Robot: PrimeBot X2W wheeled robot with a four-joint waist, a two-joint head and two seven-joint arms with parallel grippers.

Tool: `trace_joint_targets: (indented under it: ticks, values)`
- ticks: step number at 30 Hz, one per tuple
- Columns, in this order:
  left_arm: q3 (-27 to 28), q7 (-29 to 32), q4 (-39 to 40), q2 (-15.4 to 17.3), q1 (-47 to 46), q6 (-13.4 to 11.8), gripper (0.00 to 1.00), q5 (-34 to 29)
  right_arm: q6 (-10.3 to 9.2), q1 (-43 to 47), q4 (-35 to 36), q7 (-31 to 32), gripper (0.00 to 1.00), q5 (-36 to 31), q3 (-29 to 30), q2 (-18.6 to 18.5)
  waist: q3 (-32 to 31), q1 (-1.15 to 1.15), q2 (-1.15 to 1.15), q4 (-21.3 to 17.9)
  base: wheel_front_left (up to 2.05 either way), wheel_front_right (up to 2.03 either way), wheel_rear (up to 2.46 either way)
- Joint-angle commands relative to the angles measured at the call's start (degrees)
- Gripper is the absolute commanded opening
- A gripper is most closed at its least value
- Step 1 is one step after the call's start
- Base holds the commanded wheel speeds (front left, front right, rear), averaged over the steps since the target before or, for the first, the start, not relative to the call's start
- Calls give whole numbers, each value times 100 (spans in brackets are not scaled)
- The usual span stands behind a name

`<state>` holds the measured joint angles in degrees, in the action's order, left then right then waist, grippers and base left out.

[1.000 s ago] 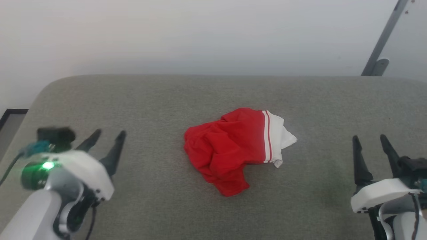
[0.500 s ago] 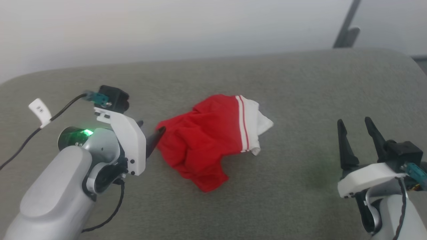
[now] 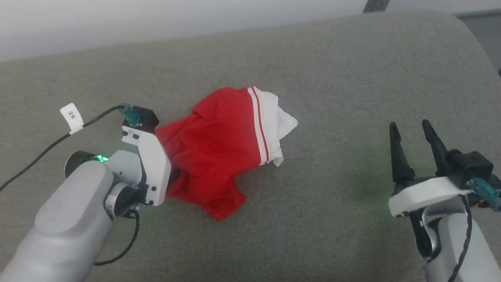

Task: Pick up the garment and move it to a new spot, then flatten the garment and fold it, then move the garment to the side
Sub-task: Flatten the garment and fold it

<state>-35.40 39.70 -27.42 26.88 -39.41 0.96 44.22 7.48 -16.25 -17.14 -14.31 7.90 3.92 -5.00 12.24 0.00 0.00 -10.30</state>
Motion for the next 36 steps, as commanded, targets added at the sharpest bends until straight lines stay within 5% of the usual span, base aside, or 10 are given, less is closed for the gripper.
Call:
trace_joint_targets:
  ticks: [1, 3, 12, 24, 33, 34, 35, 36]
  values:
    - [-21, -56, -63, -5, -92, 59, 100, -91, 3, -73, -14, -42, 100, -24, -5, 26, 95, 0, 0, -66, 0, 0, 0]
    - [-30, -132, -411, -109, -202, 234, 0, 38, 3, -134, -43, -53, 100, -47, 1, 46, 165, 0, 0, -81, 0, 0, 0]
    - [405, -591, -609, -37, -408, 166, 0, 277, 3, -73, -53, -87, 100, -146, 198, 40, 86, 0, 0, 143, 0, 0, 0]
    - [973, -844, -316, 796, 568, -222, 0, 602, 3, 47, -5, -92, 100, -160, 266, 55, 9, 0, 0, 393, 0, 0, 0]
    - [1041, -894, -669, 790, 835, -244, 1, 760, 3, 1, -21, -92, 100, -189, 251, 74, -16, 0, 0, 418, 0, 0, 0]
    - [1040, -904, -686, 790, 811, -249, 36, 742, 3, -2, -26, -92, 100, -187, 249, 75, -26, 0, 0, 421, 0, 0, 0]
    - [1051, -926, -693, 775, 783, -259, 92, 755, 3, 2, -31, -93, 100, -177, 242, 75, -41, 0, 0, 427, 0, 0, 0]
    - [1071, -921, -699, 755, 760, -288, 100, 783, 3, 9, -34, -93, 100, -164, 235, 69, -56, 0, 0, 436, 0, 0, 0]
